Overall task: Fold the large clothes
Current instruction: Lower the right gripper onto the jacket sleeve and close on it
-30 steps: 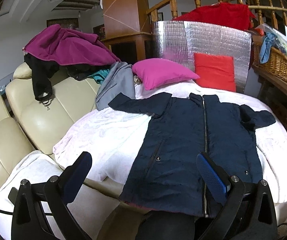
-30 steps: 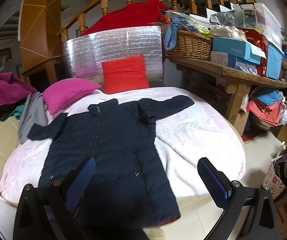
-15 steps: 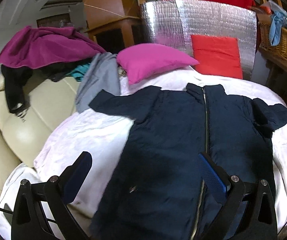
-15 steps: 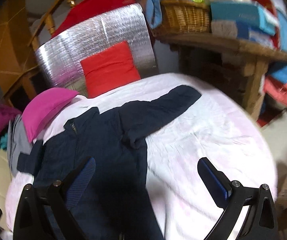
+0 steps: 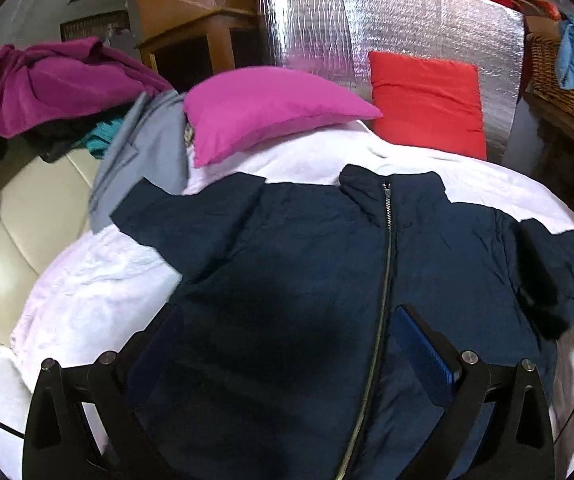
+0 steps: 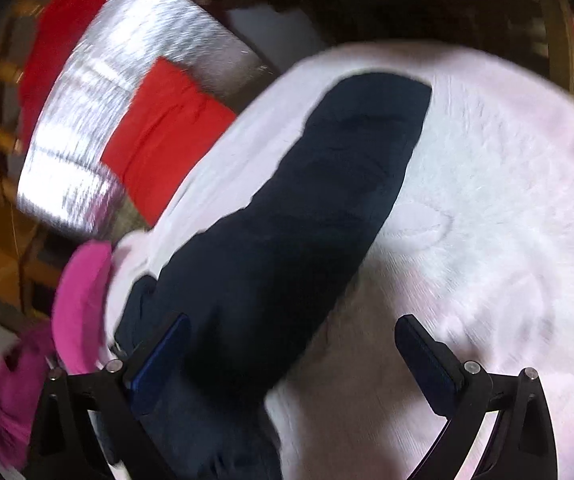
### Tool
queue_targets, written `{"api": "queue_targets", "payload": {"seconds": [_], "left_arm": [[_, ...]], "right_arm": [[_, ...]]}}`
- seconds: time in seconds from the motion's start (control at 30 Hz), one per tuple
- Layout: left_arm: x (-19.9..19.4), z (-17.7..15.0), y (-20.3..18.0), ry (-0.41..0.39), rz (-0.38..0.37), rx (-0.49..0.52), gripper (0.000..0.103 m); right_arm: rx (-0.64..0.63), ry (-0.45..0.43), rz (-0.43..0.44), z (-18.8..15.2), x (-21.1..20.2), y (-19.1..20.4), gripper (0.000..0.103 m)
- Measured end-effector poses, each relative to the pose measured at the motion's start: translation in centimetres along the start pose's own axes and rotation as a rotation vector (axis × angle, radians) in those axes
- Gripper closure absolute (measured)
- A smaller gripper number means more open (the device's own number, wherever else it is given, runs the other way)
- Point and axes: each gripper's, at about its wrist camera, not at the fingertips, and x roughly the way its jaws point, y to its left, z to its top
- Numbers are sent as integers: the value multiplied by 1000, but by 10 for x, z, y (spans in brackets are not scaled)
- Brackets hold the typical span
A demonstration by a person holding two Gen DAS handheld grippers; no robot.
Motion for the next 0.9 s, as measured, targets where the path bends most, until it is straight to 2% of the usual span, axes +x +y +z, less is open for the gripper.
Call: {"api": "queue_targets", "payload": {"seconds": [0.1,0.23,0.27,0.3,0.33,0.37,0.43,0.5,0.57,0.67,0.73,0.83,0.9], "left_arm": [[34,6,-10,44,-14,-32,0],[89,3,-17,153,-50,-59,0],[104,-1,-15,192,-61,-72,0],[110,-4,-13,206,-66,-79,0],[121,-9,-12,227,-75,-82,0],[126,-11,-12,238,-76,-74,0],[138,-15,-12,253,-72,-49,0],[143,-18,-16,249,-57,-12,0],[143,-18,-20,251,-73,11,0],[139,-22,-26,248,-84,35,0],[136,-21,-26,262,-112,44,0],[125,-13,-13,259,-167,-32,0],[109,-1,6,204,-180,-93,0]], "right_arm": [[89,7,41,15,25,-12,2],[143,-31,76,26,39,-12,4],[143,-45,71,28,41,-9,7],[141,-54,63,31,43,-7,12],[135,-58,39,34,47,-5,24],[133,-61,23,35,49,-3,42],[141,-63,-6,39,53,-4,66],[173,-79,2,38,51,-7,71],[148,-105,-2,37,43,2,80],[53,-148,8,29,24,29,81],[-22,-156,47,19,9,58,81],[-125,-147,102,-2,-9,103,81],[-196,-125,144,-25,-18,136,81]]}}
